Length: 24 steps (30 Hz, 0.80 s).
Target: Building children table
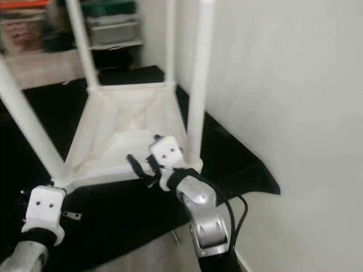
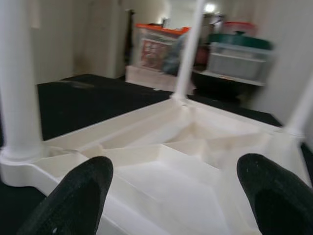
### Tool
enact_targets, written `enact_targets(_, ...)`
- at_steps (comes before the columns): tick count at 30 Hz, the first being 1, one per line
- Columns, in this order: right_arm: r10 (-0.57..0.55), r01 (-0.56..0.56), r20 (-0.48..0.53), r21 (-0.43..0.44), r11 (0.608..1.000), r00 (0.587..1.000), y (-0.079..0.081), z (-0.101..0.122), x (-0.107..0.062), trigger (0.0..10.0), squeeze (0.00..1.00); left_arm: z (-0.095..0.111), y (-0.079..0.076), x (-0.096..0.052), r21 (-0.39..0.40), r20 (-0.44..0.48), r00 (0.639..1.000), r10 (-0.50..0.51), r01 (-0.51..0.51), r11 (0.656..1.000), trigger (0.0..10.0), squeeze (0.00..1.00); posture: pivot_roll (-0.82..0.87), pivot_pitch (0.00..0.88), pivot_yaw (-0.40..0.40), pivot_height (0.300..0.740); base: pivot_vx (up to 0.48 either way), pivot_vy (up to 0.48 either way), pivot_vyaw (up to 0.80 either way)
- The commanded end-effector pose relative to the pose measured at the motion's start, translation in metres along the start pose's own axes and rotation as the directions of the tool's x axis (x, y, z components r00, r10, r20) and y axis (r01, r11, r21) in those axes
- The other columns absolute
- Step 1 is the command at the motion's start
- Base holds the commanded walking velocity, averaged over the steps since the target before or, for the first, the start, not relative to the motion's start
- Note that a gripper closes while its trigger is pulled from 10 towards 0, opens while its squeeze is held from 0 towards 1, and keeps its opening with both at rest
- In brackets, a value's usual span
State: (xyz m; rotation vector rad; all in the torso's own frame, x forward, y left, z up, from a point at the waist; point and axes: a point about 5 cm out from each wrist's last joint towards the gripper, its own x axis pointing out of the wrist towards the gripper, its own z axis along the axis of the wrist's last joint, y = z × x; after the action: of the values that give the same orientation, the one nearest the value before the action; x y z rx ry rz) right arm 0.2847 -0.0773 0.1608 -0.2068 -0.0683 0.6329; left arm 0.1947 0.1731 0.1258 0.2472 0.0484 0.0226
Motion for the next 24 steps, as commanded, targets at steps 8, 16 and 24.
enact_targets(8, -0.013, 0.011, -0.062, -0.029, 1.000, 0.998, -0.002, -0.013, 0.004, 10.0, 0.00, -0.001, -0.006, 0.000, -0.009, -0.025, 0.998, -0.054, 0.054, 0.999, 10.0, 0.00, 0.06, 0.000, 0.018, 0.740, 0.000, 0.240, 0.00)
enact_targets(16, 0.082, -0.090, -0.144, -0.052, 0.995, 0.986, 0.004, -0.021, 0.006, 10.0, 0.00, 0.000, -0.023, -0.012, -0.172, -0.084, 0.982, -0.170, 0.153, 0.973, 10.0, 0.00, 0.05, 0.002, 0.030, 0.740, 0.000, 0.000, 0.00)
enact_targets(24, 0.321, -0.341, -0.266, -0.028, 0.940, 0.909, 0.011, -0.025, 0.005, 10.0, 0.00, -0.007, -0.030, -0.035, -0.229, -0.169, 0.960, -0.222, 0.181, 0.957, 10.0, 0.00, 0.07, 0.021, 0.031, 0.740, 0.000, 0.000, 0.00)
